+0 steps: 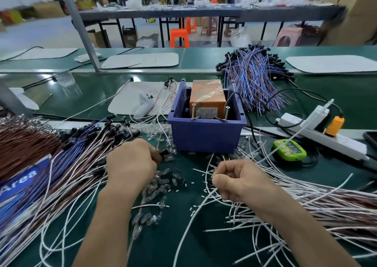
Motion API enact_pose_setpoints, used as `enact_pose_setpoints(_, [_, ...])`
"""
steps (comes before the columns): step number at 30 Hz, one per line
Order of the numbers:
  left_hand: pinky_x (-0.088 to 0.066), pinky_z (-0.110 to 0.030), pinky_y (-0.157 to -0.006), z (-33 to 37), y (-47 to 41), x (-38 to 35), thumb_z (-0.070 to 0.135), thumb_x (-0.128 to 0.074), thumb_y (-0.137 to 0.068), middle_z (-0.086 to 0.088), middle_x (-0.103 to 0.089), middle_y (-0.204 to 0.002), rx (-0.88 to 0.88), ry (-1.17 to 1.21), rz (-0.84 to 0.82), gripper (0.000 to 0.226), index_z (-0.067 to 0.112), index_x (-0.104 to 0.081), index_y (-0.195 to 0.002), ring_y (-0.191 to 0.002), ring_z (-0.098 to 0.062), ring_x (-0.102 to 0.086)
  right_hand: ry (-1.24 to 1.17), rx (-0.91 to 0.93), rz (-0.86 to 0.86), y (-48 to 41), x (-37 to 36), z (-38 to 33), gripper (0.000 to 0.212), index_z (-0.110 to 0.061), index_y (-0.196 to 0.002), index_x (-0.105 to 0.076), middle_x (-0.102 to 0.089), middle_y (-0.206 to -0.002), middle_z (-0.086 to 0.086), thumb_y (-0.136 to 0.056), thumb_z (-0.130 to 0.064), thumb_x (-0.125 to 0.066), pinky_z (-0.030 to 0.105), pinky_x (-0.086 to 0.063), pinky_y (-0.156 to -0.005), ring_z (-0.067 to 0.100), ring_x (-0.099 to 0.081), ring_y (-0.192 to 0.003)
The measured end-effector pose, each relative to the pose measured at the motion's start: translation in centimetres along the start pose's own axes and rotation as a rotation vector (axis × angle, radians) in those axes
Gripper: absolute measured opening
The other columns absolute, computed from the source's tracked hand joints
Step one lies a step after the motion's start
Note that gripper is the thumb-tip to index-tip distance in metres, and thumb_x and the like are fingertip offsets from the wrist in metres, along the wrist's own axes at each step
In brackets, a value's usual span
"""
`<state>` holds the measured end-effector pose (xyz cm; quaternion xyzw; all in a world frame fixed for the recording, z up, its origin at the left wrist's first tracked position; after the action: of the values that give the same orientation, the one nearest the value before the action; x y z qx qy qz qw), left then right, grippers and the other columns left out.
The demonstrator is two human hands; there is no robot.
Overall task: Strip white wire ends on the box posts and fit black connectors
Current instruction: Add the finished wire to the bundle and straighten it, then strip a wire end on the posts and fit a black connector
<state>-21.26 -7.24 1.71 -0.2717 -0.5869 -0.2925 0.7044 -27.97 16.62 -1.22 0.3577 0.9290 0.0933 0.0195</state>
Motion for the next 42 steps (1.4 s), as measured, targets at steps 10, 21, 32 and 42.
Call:
enact_pose_setpoints(10, [-0.04,-0.027,-0.065,1.9,0.6,-1.6,0.048,-0.079,-0.079,0.007,-0.074,-0.088,-0.153,-0.083,-0.015,0.014,0.04,-0.079,-0.091,-0.088,-0.019,-0.07,-0.004,0.015,-0.021,-0.3,0.1,0.5,0.025,-0.02,-0.071,-0.072,-0.06,-0.059,0.01,-0.094,-0.009,-0.071,0.019,-0.032,-0.047,0.017,-0.041,-0.052])
enact_pose_setpoints(21, [-0.039,-0.026,-0.066,2.5,0.6,-1.5,0.049,-0.08,-0.074,0.015,-0.074,-0.087,-0.2,0.016,0.058,0.016,0.047,-0.077,-0.09,-0.089,-0.016,-0.069,-0.609,0.088,-0.179,-0.1,1.9,-0.2,0.043,-0.006,-0.088,-0.067,-0.055,-0.058,0.009,-0.064,-0.027,-0.096,0.023,-0.032,-0.052,0.012,-0.043,-0.045])
enact_pose_setpoints(32, [-0.044,-0.029,-0.072,3.0,0.7,-1.4,0.042,-0.086,-0.072,0.01,-0.072,-0.077,-0.219,0.091,0.17,0.011,0.038,-0.079,-0.08,-0.08,-0.018,-0.065,-0.788,0.174,-0.457,0.5,1.7,-1.0,0.023,-0.005,-0.092,-0.071,-0.066,-0.063,0.007,-0.08,-0.019,-0.085,0.025,-0.033,-0.056,0.009,-0.049,-0.049])
enact_pose_setpoints(42, [-0.052,-0.033,-0.078,2.8,0.6,-2.3,0.02,-0.074,-0.078,0.0,-0.076,-0.085,-0.18,0.072,0.121,0.024,0.033,-0.079,-0.097,-0.086,-0.028,-0.069,-0.78,0.201,-0.501,0.6,1.4,-1.0,0.021,-0.007,-0.092,-0.072,-0.07,-0.07,0.01,-0.077,-0.012,-0.086,0.027,-0.029,-0.059,0.01,-0.054,-0.053])
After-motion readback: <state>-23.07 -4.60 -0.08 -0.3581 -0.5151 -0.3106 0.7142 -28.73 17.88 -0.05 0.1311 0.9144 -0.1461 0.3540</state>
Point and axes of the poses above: each hand's wrist, its own y-axis away from the middle knuckle, its own x-axis out of the back of the hand, z = x × y, the point moved 6 cm from there along -y, towards the middle knuckle
